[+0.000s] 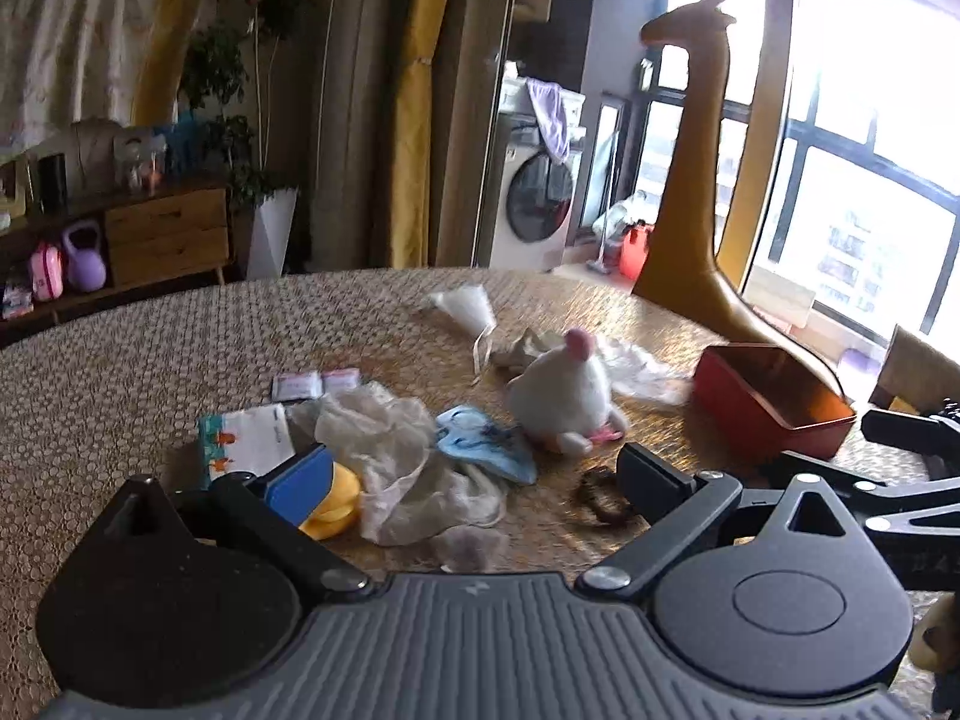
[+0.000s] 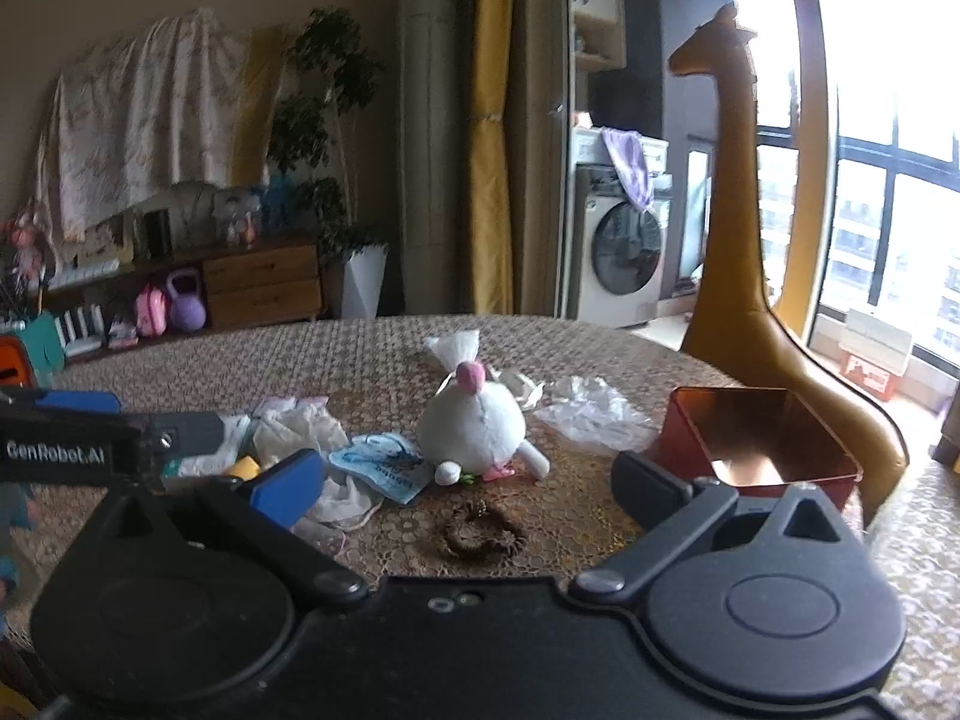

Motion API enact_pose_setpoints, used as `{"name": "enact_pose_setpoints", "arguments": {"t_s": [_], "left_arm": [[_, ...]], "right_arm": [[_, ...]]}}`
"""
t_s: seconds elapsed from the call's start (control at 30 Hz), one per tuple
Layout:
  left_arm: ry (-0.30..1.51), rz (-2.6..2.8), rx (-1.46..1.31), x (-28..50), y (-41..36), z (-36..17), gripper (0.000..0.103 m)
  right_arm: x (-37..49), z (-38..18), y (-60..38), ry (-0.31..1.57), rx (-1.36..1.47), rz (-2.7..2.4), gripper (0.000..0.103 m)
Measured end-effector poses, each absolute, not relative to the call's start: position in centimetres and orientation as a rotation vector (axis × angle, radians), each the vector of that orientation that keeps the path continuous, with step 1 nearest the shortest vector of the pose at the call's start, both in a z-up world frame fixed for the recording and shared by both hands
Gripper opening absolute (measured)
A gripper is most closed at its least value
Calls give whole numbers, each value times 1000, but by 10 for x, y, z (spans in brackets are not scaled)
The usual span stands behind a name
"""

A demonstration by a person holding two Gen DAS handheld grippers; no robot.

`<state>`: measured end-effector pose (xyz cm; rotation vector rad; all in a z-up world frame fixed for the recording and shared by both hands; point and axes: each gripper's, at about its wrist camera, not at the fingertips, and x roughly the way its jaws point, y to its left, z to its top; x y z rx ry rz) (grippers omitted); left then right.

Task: Organize soft objects
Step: 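Grasp the yellow rubber duck with the left gripper while the right gripper grasps the brown hair tie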

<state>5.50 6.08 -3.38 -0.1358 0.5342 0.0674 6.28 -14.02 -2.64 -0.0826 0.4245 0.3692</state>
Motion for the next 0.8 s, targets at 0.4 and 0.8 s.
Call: {"name": "enact_pose_setpoints", "arguments": {"t_s": [0.4, 0.8], "left_arm": [[678, 245, -174, 109, 139, -90, 102], [786, 287, -128, 127, 163, -143, 100]], "right_arm": [[136, -67, -130, 571, -219, 433, 95], [194, -129, -102, 730, -247, 452, 82]]}}
